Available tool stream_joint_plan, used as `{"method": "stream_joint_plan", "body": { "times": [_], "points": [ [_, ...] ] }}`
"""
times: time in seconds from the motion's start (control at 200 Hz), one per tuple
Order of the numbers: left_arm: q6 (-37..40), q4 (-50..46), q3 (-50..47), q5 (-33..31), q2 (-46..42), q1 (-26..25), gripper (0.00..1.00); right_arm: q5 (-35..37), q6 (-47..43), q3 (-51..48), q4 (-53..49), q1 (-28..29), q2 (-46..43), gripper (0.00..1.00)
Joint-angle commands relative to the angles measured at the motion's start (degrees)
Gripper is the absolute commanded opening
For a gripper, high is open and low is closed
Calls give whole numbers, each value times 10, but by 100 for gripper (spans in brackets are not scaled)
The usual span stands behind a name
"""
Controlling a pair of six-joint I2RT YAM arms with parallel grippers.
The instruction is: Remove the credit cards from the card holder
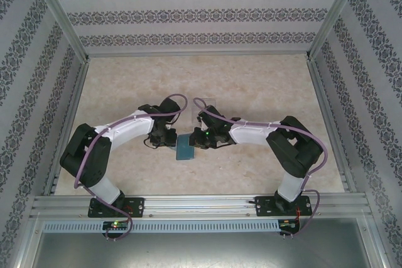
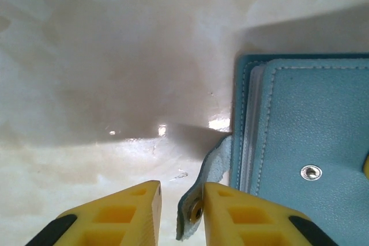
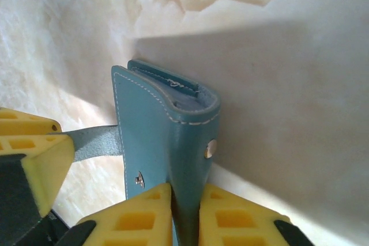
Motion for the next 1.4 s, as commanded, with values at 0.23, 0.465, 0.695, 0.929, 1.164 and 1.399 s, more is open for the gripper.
{"method": "stream_joint_plan", "body": {
  "times": [0.23, 0.465, 0.695, 0.929, 1.164, 1.399],
  "points": [
    [-14, 102, -64, 89, -29, 27, 18, 56, -30, 15, -97, -2, -28, 30],
    [-20, 140, -88, 125, -31, 35, 10, 92, -38, 41, -167, 1, -51, 49],
    [-33, 194, -122, 166, -28, 44, 4, 152, -60, 98, -267, 22, -56, 61],
    [-43, 256, -165, 200, -17, 59, 3, 205, -86, 179, -360, 52, -20, 68],
    [-36, 296, -195, 227, -8, 70, 3, 218, -92, 228, -391, 74, 20, 78],
    [-29, 312, -211, 238, 1, 71, 3, 217, -100, 265, -407, 83, 68, 97]
  ]
}}
